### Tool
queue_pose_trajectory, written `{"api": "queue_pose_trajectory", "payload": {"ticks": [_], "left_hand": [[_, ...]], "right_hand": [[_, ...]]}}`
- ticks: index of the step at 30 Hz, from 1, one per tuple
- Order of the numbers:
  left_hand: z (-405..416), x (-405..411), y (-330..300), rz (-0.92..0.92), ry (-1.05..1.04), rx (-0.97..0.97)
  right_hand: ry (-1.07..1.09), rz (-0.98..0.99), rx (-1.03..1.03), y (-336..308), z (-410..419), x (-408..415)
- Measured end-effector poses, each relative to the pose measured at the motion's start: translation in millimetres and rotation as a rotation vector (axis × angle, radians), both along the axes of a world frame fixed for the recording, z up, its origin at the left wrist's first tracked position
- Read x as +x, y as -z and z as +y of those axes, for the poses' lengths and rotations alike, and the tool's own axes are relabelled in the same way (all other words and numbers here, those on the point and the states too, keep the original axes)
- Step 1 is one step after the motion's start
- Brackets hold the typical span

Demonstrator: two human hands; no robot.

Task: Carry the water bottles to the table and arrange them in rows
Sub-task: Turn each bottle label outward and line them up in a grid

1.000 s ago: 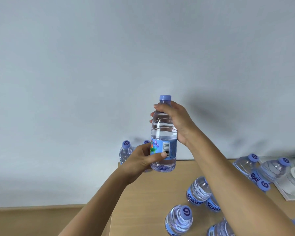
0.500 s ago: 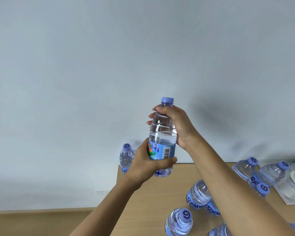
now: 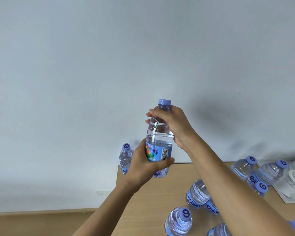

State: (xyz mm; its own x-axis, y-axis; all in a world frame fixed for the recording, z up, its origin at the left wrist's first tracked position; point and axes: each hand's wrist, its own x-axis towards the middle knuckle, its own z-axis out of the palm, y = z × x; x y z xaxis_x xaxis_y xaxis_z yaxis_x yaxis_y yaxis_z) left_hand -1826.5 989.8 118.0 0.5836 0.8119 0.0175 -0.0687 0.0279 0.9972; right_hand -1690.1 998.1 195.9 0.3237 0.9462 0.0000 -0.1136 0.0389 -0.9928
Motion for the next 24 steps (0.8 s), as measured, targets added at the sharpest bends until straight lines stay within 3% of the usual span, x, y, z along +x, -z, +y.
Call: {"api": "queue_pose_trajectory", "payload": {"ticks": [9, 19, 24], "left_hand": [[0, -5, -3, 0.000, 0.068, -0.044], [4, -15, -7, -0.146, 0.386, -0.285], [0, -15, -8, -0.154, 0.363, -0.309]], "right_hand": [[-0.037, -0.014, 0.024, -2, -1, 0], [-0.284, 0.355, 0.021, -1, -3, 8], [-0.331, 0.352, 0.074, 2, -6, 8]]}}
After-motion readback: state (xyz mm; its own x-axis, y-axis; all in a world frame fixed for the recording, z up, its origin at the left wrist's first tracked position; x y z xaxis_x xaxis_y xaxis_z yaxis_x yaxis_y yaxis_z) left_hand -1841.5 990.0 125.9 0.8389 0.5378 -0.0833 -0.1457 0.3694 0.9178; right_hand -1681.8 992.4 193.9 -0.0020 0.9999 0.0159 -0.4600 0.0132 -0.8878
